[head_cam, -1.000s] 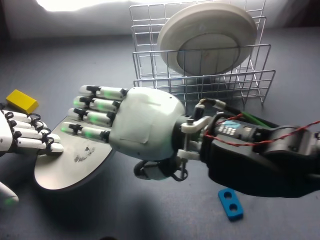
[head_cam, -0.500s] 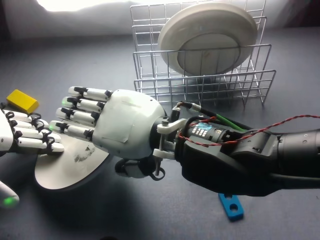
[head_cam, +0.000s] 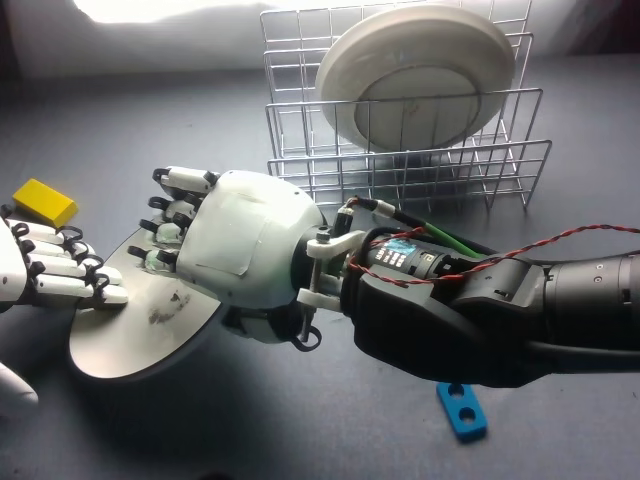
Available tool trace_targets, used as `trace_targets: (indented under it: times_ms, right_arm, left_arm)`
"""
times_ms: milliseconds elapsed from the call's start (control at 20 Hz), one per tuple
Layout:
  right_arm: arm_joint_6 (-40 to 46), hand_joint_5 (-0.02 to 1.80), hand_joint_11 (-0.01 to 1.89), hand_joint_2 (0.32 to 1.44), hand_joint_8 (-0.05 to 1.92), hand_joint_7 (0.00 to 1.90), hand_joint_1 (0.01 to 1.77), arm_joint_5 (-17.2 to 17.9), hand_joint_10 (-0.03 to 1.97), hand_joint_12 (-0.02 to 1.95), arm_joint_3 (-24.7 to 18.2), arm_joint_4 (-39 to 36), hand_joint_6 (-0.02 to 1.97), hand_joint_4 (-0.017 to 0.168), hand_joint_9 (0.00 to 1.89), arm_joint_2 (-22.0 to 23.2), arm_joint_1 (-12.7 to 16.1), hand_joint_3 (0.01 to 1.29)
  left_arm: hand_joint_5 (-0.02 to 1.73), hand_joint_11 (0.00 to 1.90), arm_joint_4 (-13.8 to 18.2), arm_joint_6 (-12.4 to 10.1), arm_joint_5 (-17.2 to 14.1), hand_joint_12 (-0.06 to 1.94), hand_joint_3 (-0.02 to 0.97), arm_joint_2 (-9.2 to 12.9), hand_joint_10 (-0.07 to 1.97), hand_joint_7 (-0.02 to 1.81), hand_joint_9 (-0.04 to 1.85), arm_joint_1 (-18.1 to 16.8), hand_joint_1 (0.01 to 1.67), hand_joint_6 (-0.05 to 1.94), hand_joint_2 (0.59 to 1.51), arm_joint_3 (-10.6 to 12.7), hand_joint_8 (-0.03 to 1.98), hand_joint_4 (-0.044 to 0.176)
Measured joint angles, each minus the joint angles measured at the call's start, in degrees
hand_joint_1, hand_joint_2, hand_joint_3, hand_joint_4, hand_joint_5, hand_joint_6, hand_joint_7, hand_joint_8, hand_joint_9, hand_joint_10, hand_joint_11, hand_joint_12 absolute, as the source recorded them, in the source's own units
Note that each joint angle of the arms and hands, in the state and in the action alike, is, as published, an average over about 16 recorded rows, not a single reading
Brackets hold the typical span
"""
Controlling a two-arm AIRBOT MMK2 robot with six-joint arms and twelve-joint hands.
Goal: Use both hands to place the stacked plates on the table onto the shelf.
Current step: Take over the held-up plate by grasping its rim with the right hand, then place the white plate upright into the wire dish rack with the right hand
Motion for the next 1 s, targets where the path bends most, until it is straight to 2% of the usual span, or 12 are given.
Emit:
trace_targets:
  times_ms: [100, 350, 500, 750, 900, 1000]
  right_arm:
    - [0.05, 0.43, 0.15, 1.1, 0.1, 0.45, 0.97, 0.29, 0.07, 0.93, 0.02, 0.04, 0.13, 0.002, 0.46, 0.01, 0.02, 0.01]
    - [0.06, 0.62, 0.35, 1.1, 0.45, 0.69, 1.02, 0.76, 0.13, 1.25, -0.05, -0.07, 0.45, -0.001, 0.78, 0.25, 0.02, 0.01]
    - [0.05, 0.68, 0.49, 1.1, 0.66, 0.79, 1.04, 1.01, 0.19, 1.26, -0.14, -0.18, 0.65, -0.002, 0.92, 0.59, 0.02, 0.01]
    - [-0.03, 0.7, 0.67, 1.08, 1.01, 0.87, 1.06, 1.54, 0.41, 1.29, -0.37, -0.22, 0.98, -0.004, 1.04, 1.22, 0.01, 0.01]
    - [-0.16, 0.7, 0.7, 1.07, 1.14, 0.9, 1.07, 1.62, 0.56, 1.34, -0.73, -0.14, 1.05, -0.004, 1.03, 1.55, 0.02, 0.01]
    - [-0.26, 0.71, 0.71, 1.07, 1.15, 0.92, 1.08, 1.65, 0.65, 1.37, -1.15, -0.05, 1.07, -0.004, 1.02, 1.82, 0.08, 0.01]
  left_arm:
    - [0.03, 0.02, 0.02, -0.01, 0.0, 0.16, -0.001, -0.01, 0.04, -0.01, 0.09, -0.02, 0.02, -0.02, 1.106, 0.0, -0.02, 0.002]
    - [0.02, 0.02, 0.22, -0.09, -0.05, 0.17, -0.001, -0.02, 0.04, -0.01, 0.09, -0.37, 0.02, -0.02, 1.106, -0.01, -0.02, 0.001]
    - [0.02, 0.02, 0.8, -0.17, -0.1, 0.16, -0.001, -0.02, 0.04, 0.0, 0.09, -1.26, 0.02, -0.02, 1.109, -0.09, -0.02, 0.001]
    - [0.03, 0.02, 2.1, -0.28, -0.72, 0.16, -0.001, 0.14, 0.03, 0.02, 0.08, -4.2, 0.02, -0.01, 1.112, -0.62, -0.01, 0.0]
    - [0.04, 0.02, 3.08, -0.35, -1.39, 0.16, -0.001, 0.45, 0.03, 0.04, 0.08, -6.85, 0.02, 0.0, 1.113, -0.99, 0.0, 0.0]
    - [0.04, 0.02, 3.78, -0.38, -1.82, 0.15, -0.001, 0.73, 0.02, 0.05, 0.07, -8.84, 0.02, 0.0, 1.114, -1.23, 0.0, 0.0]
